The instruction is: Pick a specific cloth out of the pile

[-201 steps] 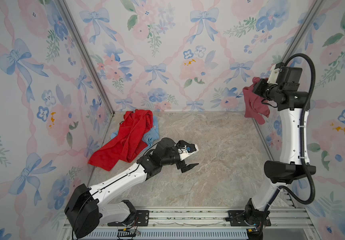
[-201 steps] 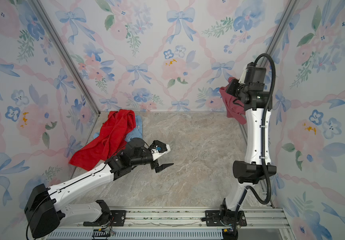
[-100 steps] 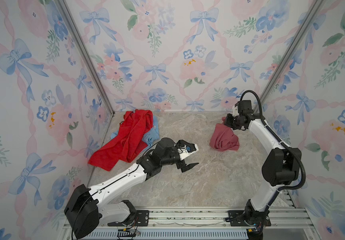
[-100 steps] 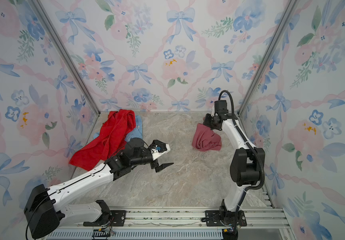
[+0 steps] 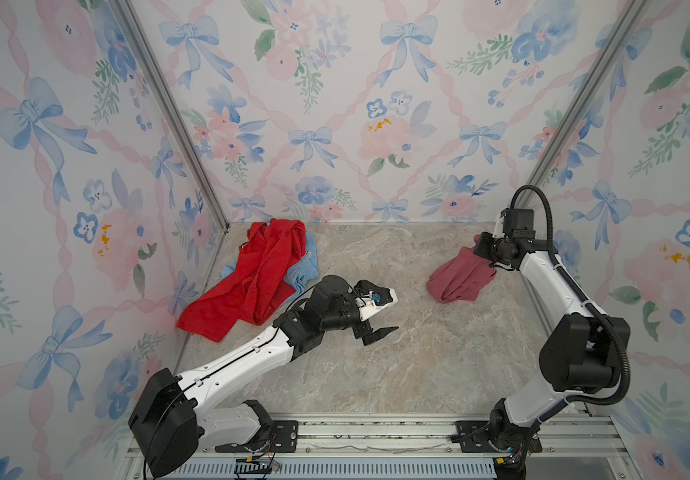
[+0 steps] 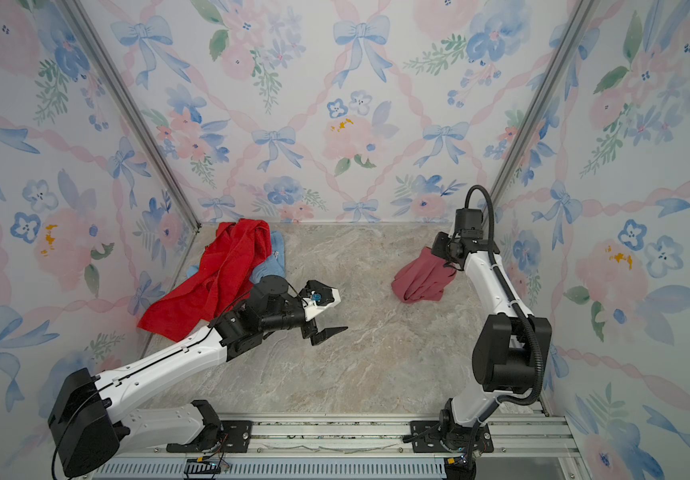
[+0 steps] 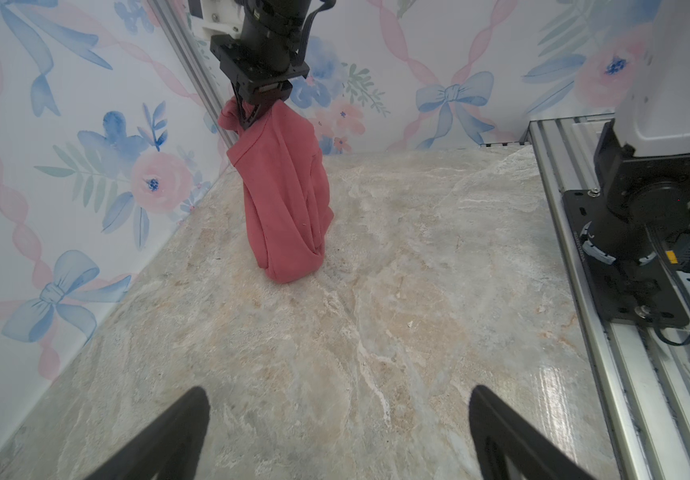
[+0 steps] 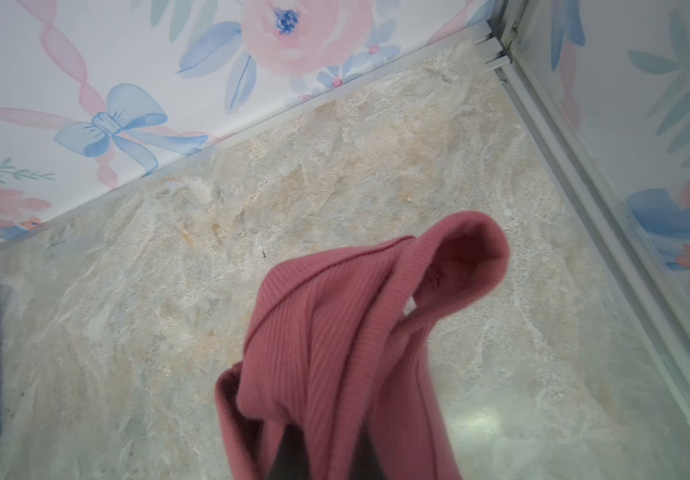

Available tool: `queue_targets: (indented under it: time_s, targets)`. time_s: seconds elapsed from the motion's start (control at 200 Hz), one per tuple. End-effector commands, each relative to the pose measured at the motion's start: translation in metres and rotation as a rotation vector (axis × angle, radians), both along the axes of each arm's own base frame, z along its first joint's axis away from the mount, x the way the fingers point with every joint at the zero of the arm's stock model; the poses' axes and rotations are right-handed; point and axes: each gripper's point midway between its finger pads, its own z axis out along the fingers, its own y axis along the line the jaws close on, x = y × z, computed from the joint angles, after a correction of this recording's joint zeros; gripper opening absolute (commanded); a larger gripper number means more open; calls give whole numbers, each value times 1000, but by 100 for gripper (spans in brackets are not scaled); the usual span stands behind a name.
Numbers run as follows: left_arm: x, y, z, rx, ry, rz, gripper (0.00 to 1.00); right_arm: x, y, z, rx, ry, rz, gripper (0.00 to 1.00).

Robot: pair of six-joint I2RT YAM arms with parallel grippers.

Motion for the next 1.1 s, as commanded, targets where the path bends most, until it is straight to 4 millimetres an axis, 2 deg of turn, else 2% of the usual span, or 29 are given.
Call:
queue_targets:
  time_s: [0.0, 0.12, 0.23, 0.35, 0.435, 0.625, 0.77, 0.905, 1.005, 1.025, 1.095]
  targets:
    - [-10, -8, -2, -27, 42, -61, 98, 9, -2, -12, -157, 4, 20, 0]
    - [-6, -7, -5, -18, 39, -41, 98, 15, 23, -27, -316, 29, 72, 0]
    - [-4, -6, -7, -10, 31, -29, 98, 14, 51, -39, -426, 48, 120, 0]
    - [-4, -6, -7, -9, 32, -29, 98, 1, 69, -62, -420, 99, 134, 0]
    - [-4, -6, -8, -8, 35, -30, 98, -13, 78, -86, -380, 165, 152, 0]
    - [-5, -8, -7, -12, 42, -38, 98, -36, 80, -134, -315, 279, 137, 0]
    - [-5, -7, -7, -12, 42, -39, 98, -34, 74, -147, -248, 337, 103, 0]
    - [-5, -7, -7, -11, 40, -36, 98, -30, 78, -164, -67, 436, 121, 0]
    - [-5, -7, -7, -11, 39, -37, 98, -28, 78, -166, -2, 437, 126, 0]
    - [-5, -7, -8, -10, 40, -36, 98, -27, 78, -164, 4, 428, 130, 5]
    - [-5, -7, -9, -7, 41, -36, 98, -28, 79, -152, -6, 385, 142, 36]
